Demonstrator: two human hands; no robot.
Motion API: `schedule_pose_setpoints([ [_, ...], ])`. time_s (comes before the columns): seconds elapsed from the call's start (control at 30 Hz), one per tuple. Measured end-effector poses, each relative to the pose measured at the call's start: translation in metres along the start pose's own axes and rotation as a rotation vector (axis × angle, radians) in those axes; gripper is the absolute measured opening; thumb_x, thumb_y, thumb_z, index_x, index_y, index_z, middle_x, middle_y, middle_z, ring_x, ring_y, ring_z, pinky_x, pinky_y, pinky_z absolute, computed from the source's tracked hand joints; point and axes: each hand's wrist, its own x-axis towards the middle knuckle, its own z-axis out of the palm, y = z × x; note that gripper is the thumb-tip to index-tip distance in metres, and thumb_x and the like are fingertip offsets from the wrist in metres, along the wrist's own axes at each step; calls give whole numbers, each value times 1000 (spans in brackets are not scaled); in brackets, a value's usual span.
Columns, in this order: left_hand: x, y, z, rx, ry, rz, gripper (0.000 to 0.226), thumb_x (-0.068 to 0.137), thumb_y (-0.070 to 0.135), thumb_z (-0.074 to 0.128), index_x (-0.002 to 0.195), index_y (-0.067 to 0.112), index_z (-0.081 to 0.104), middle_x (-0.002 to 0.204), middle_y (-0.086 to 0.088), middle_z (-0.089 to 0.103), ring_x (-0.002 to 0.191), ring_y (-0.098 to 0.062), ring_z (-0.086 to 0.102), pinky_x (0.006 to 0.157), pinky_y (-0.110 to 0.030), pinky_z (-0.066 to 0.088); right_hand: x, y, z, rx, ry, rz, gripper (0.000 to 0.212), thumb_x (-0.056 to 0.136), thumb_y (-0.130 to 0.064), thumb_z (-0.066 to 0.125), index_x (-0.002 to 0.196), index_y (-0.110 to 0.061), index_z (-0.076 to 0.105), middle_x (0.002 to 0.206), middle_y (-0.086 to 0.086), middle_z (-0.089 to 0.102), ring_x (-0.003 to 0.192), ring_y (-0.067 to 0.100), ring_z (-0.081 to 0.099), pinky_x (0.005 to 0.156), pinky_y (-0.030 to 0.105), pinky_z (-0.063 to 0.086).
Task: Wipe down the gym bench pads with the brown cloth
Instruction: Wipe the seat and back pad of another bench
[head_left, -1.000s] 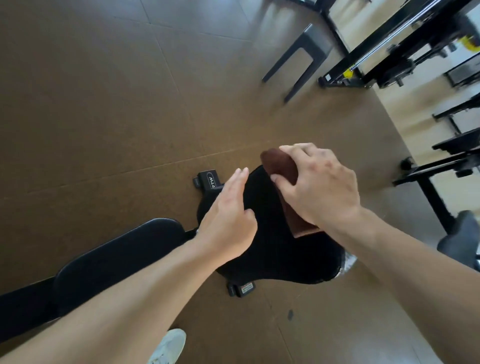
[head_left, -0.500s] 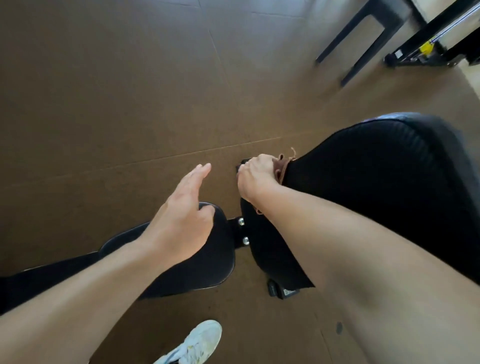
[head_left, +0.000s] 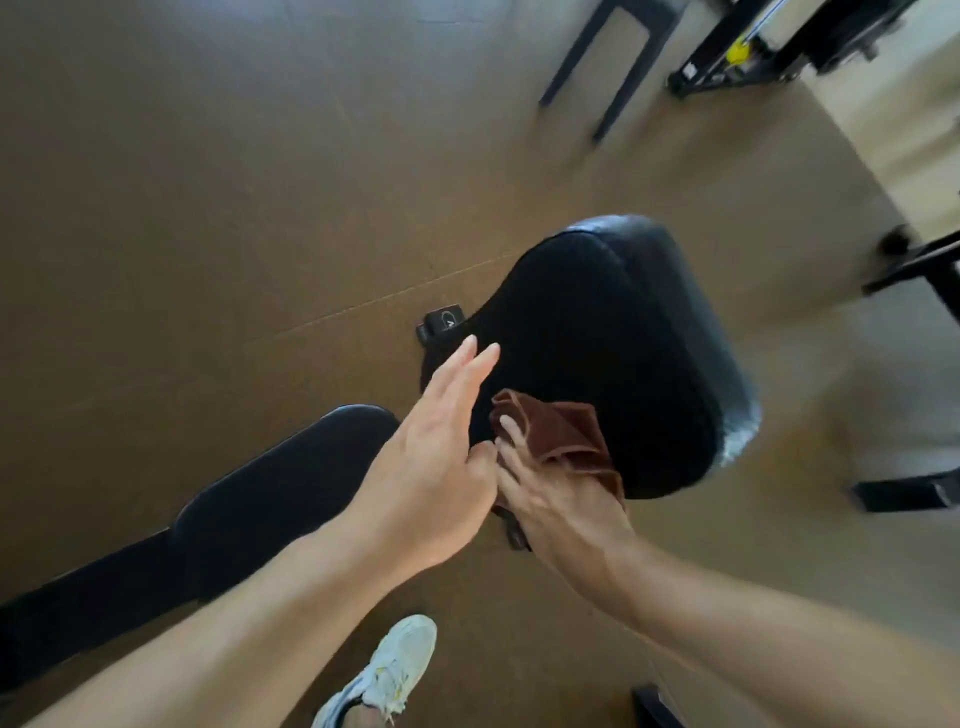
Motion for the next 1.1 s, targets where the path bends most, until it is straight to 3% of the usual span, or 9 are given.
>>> schedule_pose_setpoints([
  [0.1,11,42,-7,114,9,208,79,101,3,51,161,39,16,168,27,2,151,10,3,110,-1,5,-60,51,-15,175,412,327,63,100,-8,25,162,-11,35,171,21,22,160,46,6,123,67,-14],
  [0.27,42,100,-11,329,33,471,68,102,3,45,162,25,23,171,11,12,156,-1,-1,119,-9,-4,-72,83,-24,1020,712,1028,67,99,-59,57,159,-37,39,168,-3,37,158,24,26,114,61,43],
  [0.4,78,124,2,482,-122,483,55,109,31,35,162,26,21,171,8,14,157,-6,-2,127,-28,-2,-35,30,-23,1328,1129,1473,65,103,-63,47,155,-23,48,165,2,41,156,26,31,118,59,38],
  [0.5,108,134,17,819,-352,467,63,106,57,19,163,30,17,171,10,9,157,-8,-9,128,-38,-10,-15,14,-37,1576,1277,1787,62,103,-68,38,155,-32,41,166,2,40,154,24,35,119,60,35],
  [0.6,124,135,41,1139,-391,590,77,97,74,7,160,33,27,169,9,21,158,-14,5,128,-48,-5,-4,8,-42,1794,1447,1976,56,103,-63,38,149,-34,49,153,1,55,142,14,51,117,44,43],
  [0.7,127,129,51,1160,-244,728,78,97,75,9,151,34,45,157,11,47,151,-15,33,127,-50,12,18,-18,-20,2252,1253,2289,59,104,-62,33,140,-24,61,117,-7,72,112,1,68,97,20,49],
  [0.8,128,116,53,1075,-105,887,63,100,65,23,139,31,60,142,12,62,139,-17,50,122,-45,24,53,-56,-2,2679,737,2432,93,85,-95,27,142,-30,61,120,7,76,120,33,68,109,48,49],
  [0.87,127,109,54,991,-16,960,53,100,55,34,127,26,69,131,9,70,129,-20,59,116,-42,32,75,-68,4,2692,559,2558,85,92,-87,27,146,-30,58,138,7,68,131,36,60,115,53,43],
  [1.1,133,100,58,796,149,1119,39,96,40,47,107,18,77,124,6,74,116,-21,68,104,-41,46,96,-85,25,2801,424,2797,64,102,-70,36,152,-32,51,143,6,62,128,34,60,115,54,43],
])
